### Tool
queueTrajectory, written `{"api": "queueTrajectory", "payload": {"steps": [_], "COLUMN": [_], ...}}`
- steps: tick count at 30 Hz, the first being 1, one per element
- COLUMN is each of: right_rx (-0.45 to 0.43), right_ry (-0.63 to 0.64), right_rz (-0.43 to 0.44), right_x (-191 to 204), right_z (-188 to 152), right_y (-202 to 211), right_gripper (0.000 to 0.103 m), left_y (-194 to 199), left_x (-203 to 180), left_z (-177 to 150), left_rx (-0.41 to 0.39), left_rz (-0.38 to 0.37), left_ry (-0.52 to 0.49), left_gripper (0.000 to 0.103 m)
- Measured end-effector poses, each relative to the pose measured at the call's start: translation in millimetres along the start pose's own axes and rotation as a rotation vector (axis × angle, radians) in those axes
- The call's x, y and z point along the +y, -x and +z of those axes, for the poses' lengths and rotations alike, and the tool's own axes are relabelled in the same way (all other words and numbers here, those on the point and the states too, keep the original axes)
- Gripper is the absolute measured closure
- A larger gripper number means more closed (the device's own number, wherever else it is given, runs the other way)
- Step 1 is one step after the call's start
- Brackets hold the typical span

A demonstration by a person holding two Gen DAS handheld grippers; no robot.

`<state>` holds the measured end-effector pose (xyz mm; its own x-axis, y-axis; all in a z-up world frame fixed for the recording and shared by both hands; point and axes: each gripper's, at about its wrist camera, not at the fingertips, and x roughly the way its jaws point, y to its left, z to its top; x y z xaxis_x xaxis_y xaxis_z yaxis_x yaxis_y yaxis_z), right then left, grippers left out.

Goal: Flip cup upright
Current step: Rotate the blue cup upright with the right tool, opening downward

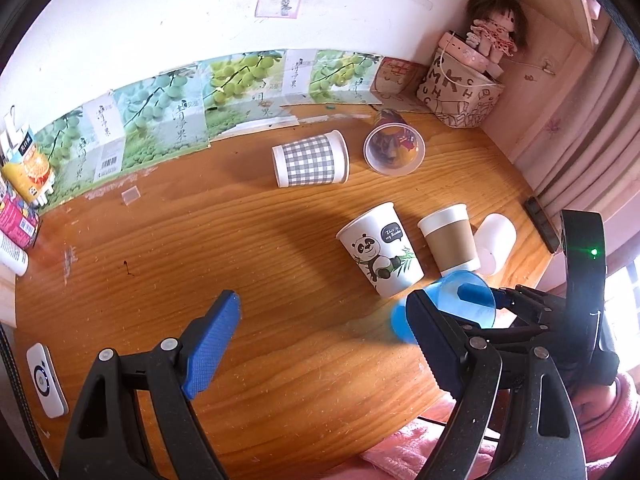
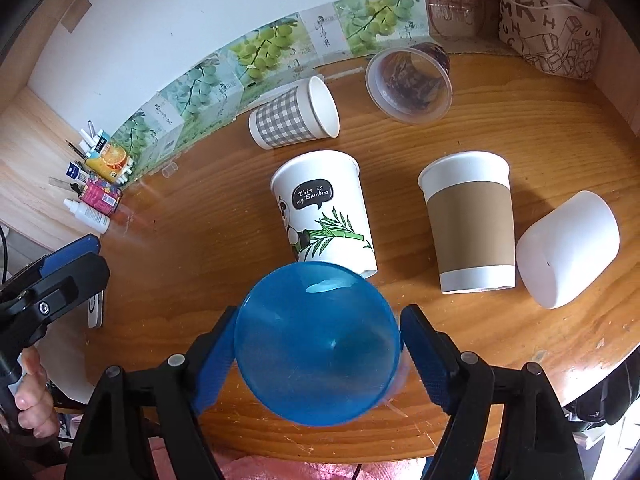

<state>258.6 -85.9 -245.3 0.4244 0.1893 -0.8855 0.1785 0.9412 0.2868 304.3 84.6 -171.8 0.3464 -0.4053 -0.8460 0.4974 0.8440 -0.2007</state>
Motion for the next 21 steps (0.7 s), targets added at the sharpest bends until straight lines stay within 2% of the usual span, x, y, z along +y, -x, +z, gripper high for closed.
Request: {"api": "queueTrajectory", "payload": {"steps": [12,21], "right_rx": [-0.05,-0.109], "right_ry": [-0.042,-0.028], "right_rz": [0.018,0.038], "right_x": [-4,-3], "right_z": [-9,-6], "right_y": [11,25], "right_gripper": [0.025,0.024], "left_y": [3,6], "left_x": [0,-4], "left_z": [1,2], "left_rx": [-0.008,-0.025], "left_rz": [0.027,-0.007], "left_ry": [-0.037,-0.025], "left_gripper": [0.016,0.016]}}
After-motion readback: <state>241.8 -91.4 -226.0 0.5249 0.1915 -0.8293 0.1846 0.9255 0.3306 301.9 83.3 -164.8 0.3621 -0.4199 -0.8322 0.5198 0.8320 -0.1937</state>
